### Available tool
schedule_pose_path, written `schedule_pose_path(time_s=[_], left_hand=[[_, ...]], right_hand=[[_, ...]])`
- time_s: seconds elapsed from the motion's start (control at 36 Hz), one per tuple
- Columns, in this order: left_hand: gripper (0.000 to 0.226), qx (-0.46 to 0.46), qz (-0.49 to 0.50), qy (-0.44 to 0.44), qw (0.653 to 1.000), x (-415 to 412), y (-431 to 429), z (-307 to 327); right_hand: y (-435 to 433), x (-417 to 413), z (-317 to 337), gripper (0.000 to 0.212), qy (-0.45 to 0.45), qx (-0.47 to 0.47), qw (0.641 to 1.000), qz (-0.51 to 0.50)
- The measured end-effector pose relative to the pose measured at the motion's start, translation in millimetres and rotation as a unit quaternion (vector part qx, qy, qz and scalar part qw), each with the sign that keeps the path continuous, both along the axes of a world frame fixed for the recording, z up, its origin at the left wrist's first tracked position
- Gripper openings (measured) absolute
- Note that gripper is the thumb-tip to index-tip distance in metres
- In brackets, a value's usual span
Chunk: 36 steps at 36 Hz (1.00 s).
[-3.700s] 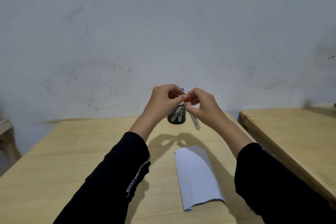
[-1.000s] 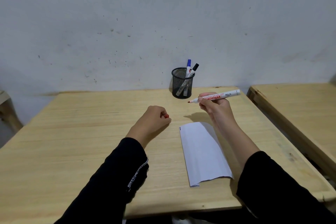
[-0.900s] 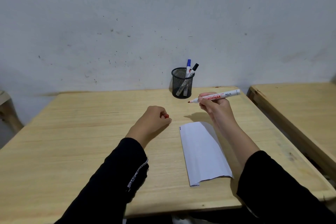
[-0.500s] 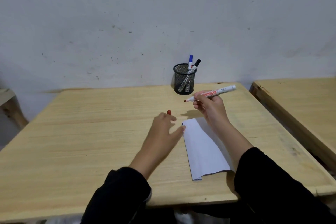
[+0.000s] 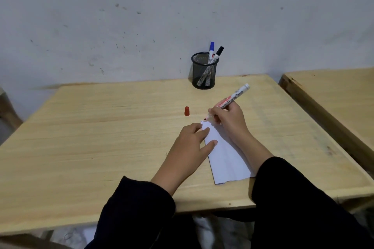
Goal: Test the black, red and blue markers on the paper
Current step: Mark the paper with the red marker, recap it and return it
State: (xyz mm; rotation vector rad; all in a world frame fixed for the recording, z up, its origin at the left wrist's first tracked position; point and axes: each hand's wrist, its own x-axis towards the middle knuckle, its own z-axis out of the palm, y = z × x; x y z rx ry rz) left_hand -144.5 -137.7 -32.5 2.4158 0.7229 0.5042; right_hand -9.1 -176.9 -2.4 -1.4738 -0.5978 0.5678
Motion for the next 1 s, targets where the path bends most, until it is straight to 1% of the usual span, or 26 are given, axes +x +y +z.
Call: schedule_pose_path(time_s=[0.06, 0.17, 0.39, 0.53, 0.67, 0.72, 0.81, 1.0], left_hand=[[0.043, -0.002, 0.002, 0.004, 1.000, 0.0, -0.3, 0.8], [0.045, -0.001, 0.000, 0.011, 1.000, 0.6, -0.2, 3.2], [0.047, 0.009, 0.000, 0.020, 1.000, 1.2, -0.8, 4.4], [0.047, 0.011, 0.002, 0.025, 1.000, 1.9, -1.5, 4.6], [0.047, 0.017, 0.001, 0.029, 0.999, 2.4, -1.9, 5.2], [0.047, 0.017, 0.003, 0.031, 0.999, 2.6, -1.7, 5.7], [0.046, 0.021, 0.001, 0.030, 0.999, 2.8, -1.4, 6.4], [0.045, 0.020, -0.001, 0.022, 1.000, 2.3, -1.9, 5.9]], right_hand=[[1.3, -2.5, -0.6, 0.011, 0.006, -0.003, 1.000, 0.007], [4.2, -2.2, -4.7, 0.013, 0.047, 0.008, 0.999, 0.023], [5.9, 0.5, -8.3, 0.013, 0.057, 0.030, 0.997, 0.030], [6.3, 0.8, -9.6, 0.013, 0.030, 0.022, 0.999, 0.025], [7.2, 2.7, -10.7, 0.010, -0.045, -0.011, 0.999, 0.014], [8.4, 3.7, -12.2, 0.013, -0.065, -0.024, 0.998, 0.012], [10.0, 5.2, -13.8, 0.009, -0.077, -0.040, 0.996, 0.011], [8.8, 4.4, -11.7, 0.007, -0.080, -0.043, 0.996, 0.019]])
